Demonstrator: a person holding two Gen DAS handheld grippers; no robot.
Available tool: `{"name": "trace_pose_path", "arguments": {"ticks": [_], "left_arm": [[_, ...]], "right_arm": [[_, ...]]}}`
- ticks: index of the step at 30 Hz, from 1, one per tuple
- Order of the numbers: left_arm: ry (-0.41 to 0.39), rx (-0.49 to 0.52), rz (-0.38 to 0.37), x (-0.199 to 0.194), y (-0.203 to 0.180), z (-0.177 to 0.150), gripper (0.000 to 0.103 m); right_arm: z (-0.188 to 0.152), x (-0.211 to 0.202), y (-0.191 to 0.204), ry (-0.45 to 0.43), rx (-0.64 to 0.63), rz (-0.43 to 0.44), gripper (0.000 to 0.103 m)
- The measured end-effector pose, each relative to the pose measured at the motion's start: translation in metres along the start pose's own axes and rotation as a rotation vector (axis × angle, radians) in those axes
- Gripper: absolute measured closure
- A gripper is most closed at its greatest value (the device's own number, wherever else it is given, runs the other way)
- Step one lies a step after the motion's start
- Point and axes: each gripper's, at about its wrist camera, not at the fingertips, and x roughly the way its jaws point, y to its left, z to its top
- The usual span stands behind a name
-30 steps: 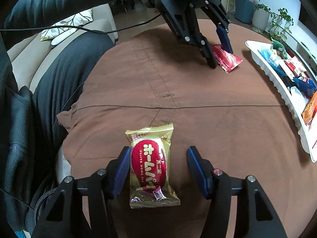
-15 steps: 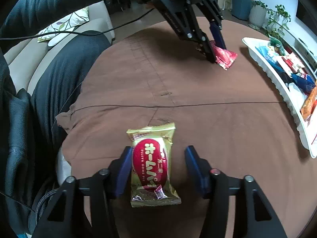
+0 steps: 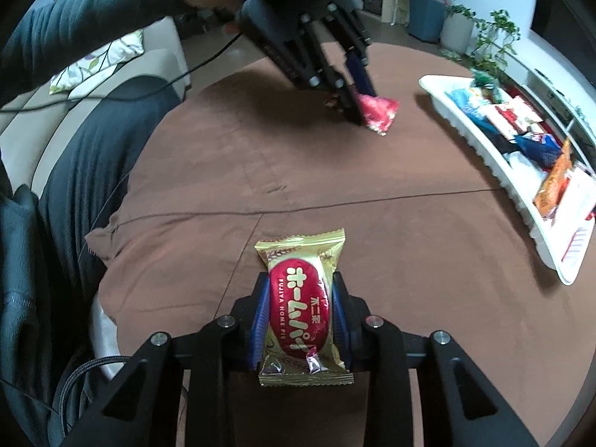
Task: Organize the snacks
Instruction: 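Grasp the red wrapper with left tool while right tool grasps gold Home Pie packet, then carry both packets into the white tray and open both tools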
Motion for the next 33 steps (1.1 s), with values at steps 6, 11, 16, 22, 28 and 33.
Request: {"name": "trace_pose_path", "arguments": {"ticks": [6, 11, 16, 22, 28, 33], "left_arm": [[-0.039, -0.073, -0.015, -0.009, 0.005, -0.007, 0.081], [-0.093, -0.14, -0.003, -0.027, 0.002, -0.012, 0.081], [-0.171, -0.251, 0.03, -0.049, -0.001, -0.013, 0.081], [-0.279, -0.345, 0.019, -0.075, -0.008, -0.008, 0.081], [-0.377, -0.427, 0.0, -0.095, 0.003, 0.007, 0.081], [-0.457, -0.521, -0.006, -0.109, 0.028, 0.024, 0.081]], "right_arm": [[0.0, -0.011, -0.008, -0.062, 0.048, -0.045, 0.07], [-0.001, -0.019, -0.013, -0.104, 0.087, -0.079, 0.07], [0.001, -0.028, -0.021, -0.148, 0.141, -0.132, 0.07], [0.011, -0.042, -0.028, -0.211, 0.207, -0.171, 0.07], [0.031, -0.059, -0.044, -0.302, 0.286, -0.199, 0.07], [0.06, -0.076, -0.07, -0.381, 0.36, -0.242, 0.07]]}}
